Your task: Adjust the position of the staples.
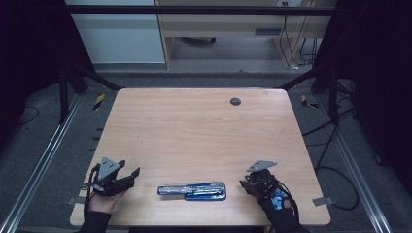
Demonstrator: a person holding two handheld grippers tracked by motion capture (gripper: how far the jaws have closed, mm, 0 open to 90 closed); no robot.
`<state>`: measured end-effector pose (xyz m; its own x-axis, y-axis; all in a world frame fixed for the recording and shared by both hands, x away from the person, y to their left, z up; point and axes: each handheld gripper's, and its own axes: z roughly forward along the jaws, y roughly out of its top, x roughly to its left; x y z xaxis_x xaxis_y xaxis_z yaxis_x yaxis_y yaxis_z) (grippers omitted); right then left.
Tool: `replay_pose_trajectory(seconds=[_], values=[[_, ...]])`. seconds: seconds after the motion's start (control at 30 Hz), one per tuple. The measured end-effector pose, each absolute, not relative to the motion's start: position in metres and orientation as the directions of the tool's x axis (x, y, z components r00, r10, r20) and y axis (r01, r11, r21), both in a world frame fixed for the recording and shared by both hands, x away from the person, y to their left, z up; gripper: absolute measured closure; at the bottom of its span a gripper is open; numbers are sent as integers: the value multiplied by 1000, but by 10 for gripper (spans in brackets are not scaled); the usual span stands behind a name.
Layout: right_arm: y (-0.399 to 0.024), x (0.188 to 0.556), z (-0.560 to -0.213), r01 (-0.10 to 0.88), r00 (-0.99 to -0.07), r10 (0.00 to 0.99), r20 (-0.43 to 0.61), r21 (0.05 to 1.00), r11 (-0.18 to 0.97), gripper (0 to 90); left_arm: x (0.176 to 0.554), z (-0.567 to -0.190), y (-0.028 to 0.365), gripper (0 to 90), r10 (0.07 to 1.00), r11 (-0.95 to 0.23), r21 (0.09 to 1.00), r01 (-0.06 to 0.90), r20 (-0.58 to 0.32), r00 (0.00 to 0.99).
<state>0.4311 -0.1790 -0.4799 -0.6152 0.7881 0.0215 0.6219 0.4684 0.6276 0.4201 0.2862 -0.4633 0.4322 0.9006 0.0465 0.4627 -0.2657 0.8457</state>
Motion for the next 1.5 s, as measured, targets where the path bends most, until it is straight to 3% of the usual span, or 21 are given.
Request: replay_pose_trajectory(seconds=[0.63, 1.1, 1.5], values=[[-184, 438, -481, 625, -615, 788, -1, 608, 489, 813, 422, -465, 285, 361, 891, -292, 831, 473, 57, 450], [-191, 434, -478, 629, -580, 814, 21, 647, 431, 636, 422, -465, 284, 360, 890, -295, 828, 477, 56, 453], [-188, 435, -481, 682, -544, 837, 54, 609, 404, 734, 423, -466, 284, 359, 889, -298, 822, 486, 53, 455]])
